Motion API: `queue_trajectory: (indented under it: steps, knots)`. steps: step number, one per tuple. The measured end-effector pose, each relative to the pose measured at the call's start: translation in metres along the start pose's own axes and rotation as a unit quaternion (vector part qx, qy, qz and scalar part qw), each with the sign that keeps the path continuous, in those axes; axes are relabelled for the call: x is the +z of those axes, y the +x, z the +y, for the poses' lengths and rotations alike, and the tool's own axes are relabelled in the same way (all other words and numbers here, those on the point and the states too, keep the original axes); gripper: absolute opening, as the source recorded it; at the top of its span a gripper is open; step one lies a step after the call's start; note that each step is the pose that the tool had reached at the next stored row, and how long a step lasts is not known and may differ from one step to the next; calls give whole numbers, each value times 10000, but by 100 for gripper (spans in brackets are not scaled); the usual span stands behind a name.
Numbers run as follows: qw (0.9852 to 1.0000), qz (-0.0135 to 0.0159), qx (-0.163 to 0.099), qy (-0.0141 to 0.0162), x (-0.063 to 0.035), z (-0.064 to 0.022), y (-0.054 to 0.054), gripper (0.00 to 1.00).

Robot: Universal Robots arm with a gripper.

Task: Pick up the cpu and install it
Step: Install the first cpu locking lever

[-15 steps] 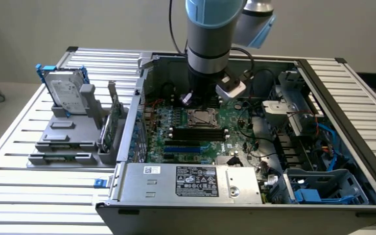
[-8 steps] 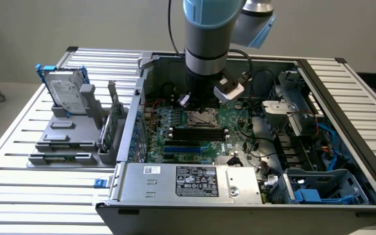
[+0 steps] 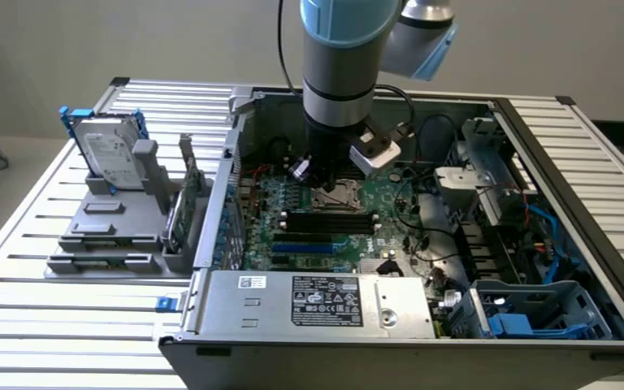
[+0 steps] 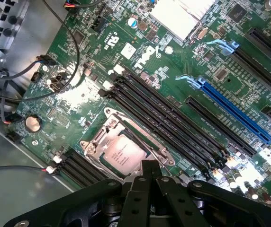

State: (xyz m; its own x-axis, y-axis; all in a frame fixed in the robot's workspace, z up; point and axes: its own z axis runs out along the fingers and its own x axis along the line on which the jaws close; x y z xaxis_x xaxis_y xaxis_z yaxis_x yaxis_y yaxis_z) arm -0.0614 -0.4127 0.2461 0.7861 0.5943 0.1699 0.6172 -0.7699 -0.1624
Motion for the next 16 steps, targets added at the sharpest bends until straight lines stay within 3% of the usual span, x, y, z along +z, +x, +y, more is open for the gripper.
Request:
queue_trajectory:
  steps: [5, 16]
  knots:
    - [10000, -47, 44, 27, -15, 8, -13, 11]
    - [9999, -58, 116, 18, -94, 25, -62, 11]
